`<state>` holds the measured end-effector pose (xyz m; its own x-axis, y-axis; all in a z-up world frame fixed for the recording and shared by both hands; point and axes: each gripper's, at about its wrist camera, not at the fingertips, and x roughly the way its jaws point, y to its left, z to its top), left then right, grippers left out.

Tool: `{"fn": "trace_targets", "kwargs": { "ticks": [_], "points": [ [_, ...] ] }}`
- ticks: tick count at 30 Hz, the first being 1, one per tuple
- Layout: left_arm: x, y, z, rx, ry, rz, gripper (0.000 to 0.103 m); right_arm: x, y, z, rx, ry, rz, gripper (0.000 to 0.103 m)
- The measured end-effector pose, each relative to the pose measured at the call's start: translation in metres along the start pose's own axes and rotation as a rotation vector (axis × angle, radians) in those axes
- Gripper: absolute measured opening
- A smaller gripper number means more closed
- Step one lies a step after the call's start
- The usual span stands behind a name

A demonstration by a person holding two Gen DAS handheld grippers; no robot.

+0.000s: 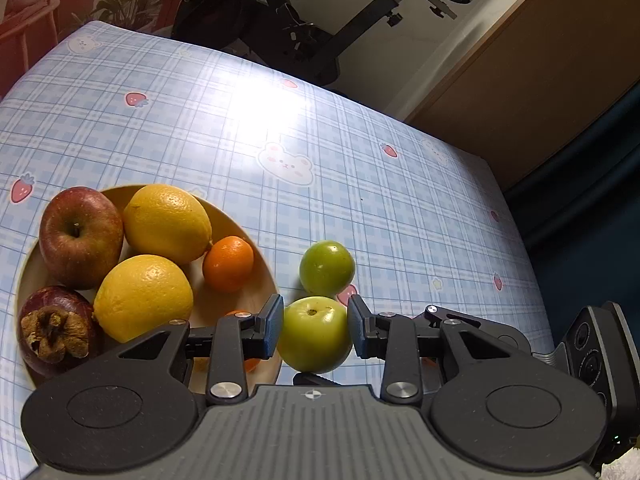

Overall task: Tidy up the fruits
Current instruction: 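Carry both green apples in the grippers over the plate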

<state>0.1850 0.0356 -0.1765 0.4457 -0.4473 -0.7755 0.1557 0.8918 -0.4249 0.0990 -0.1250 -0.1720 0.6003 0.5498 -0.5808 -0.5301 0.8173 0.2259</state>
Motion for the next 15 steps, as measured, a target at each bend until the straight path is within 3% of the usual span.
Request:
{"fn": "trace_targets", "kwargs": {
  "ticks": [15],
  "points": [
    [-0.035, 0.045, -0.025, -0.106, 0.008, 0.05, 0.037, 0.034, 0.042, 0.005, -0.036, 0.08, 0.076, 0.047]
  ]
}}
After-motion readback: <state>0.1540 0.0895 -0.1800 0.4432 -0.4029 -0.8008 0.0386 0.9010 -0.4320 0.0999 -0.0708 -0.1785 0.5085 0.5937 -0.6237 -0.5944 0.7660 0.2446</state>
